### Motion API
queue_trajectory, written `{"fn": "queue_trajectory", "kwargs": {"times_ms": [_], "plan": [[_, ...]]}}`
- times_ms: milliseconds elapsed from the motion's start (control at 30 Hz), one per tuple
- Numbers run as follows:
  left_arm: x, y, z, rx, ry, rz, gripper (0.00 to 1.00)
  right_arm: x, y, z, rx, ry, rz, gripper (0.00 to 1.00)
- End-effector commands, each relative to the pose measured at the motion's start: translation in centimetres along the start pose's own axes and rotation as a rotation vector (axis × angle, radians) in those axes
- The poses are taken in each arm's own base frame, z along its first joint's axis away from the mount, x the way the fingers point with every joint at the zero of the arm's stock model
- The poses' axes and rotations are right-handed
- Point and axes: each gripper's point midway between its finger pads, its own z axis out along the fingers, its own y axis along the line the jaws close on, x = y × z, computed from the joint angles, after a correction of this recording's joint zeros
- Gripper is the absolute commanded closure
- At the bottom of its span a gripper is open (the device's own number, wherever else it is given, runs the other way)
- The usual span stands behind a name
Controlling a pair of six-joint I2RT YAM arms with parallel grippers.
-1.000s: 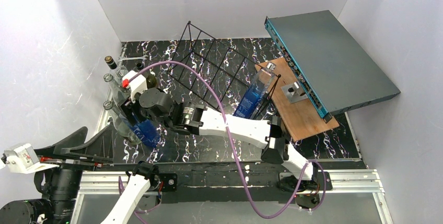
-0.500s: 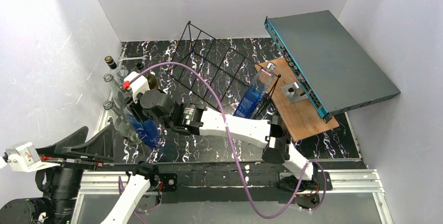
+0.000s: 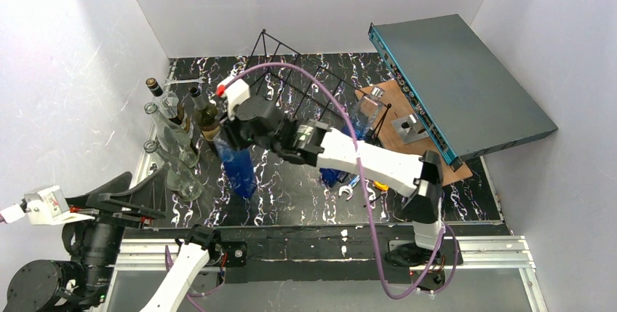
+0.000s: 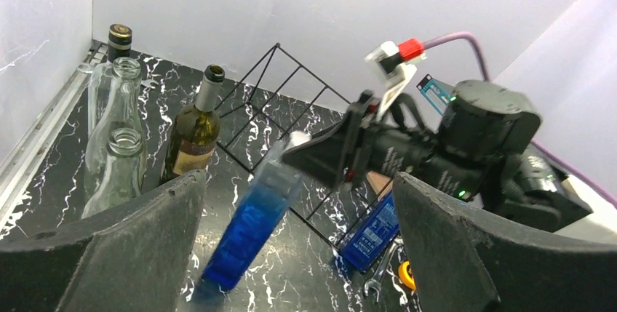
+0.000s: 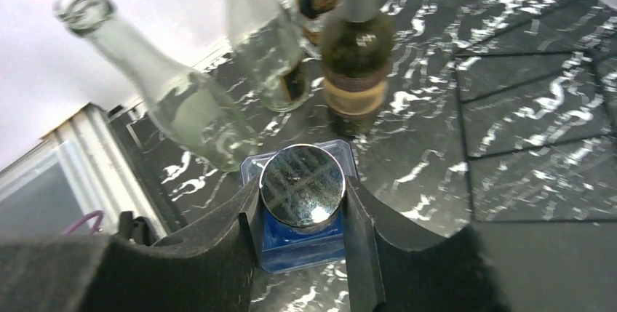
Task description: Put the wine bottle on the wine rack
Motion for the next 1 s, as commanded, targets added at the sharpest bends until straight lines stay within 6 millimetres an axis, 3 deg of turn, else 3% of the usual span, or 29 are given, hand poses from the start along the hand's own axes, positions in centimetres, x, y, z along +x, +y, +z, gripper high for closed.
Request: {"fn": "queue_trajectory", "kwargs": {"times_ms": [0,200,433,800,967], "plan": [[0.8,-0.5,1.7,0.007,0.046,-0.007,0.01,-12.4,-4.0,-7.4,0.008,-0.334,0.116,0.99],[0.8,-0.6,1.8,0.011,0.046,-0.008,0.01,-13.0,-10.4,-10.3,0.073,-0.352,0.18,0.99],[1.2,-0.8,2.4,0.013,0.065,-0.011,0.01,-12.8,-16.1,-12.7,0.149,-0.336,0.212,0.99],[1.6,-1.4,2.9,0.034,0.079,-0.034,0.01,-10.7,-23.2,-14.3,0.224,-0.273,0.265,0.99],[1.3,-1.2,2.7,0.03,0.067,-0.025,0.01,-9.1,-25.5,-14.5,0.218,-0.24,0.312,0.99]]}}
